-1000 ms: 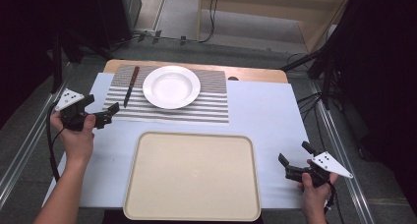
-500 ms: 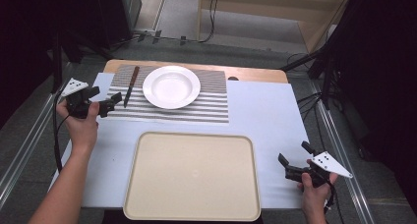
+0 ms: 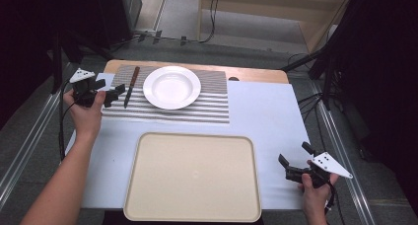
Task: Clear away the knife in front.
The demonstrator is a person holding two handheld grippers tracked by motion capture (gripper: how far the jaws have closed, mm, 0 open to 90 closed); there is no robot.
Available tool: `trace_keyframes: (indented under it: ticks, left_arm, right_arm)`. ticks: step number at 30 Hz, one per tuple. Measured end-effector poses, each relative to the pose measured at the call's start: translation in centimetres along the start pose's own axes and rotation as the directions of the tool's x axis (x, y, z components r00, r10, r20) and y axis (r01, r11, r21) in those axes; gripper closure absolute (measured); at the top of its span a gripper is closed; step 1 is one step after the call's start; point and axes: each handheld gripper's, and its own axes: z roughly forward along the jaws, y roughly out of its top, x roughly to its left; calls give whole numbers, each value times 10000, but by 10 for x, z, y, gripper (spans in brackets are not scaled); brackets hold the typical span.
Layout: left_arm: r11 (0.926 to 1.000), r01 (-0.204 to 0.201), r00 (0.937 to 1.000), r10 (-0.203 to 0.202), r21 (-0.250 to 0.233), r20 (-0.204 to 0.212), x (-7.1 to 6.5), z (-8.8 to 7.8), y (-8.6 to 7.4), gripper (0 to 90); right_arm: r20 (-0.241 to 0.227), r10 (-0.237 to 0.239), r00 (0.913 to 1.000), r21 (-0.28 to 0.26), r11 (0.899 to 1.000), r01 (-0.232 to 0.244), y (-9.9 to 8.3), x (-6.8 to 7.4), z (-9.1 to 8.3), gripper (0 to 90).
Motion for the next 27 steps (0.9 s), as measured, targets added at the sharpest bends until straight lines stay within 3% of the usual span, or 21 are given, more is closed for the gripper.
trace_keyframes:
  ticks: [14,18,27]
  left_arm:
    - [9956,415,9981,-374,841,-494,12,32,16,239]
    - [9903,749,9959,-684,1169,-589,14,42,22,287]
    - [9785,703,9957,-571,1937,-730,15,61,31,388]
  right_arm:
    - [22,61,10000,16,10000,-61,0,0,0,0]
    - [2,51,10000,42,10000,-51,0,0,0,0]
    - [-19,72,10000,31,10000,-72,0,-1,0,0]
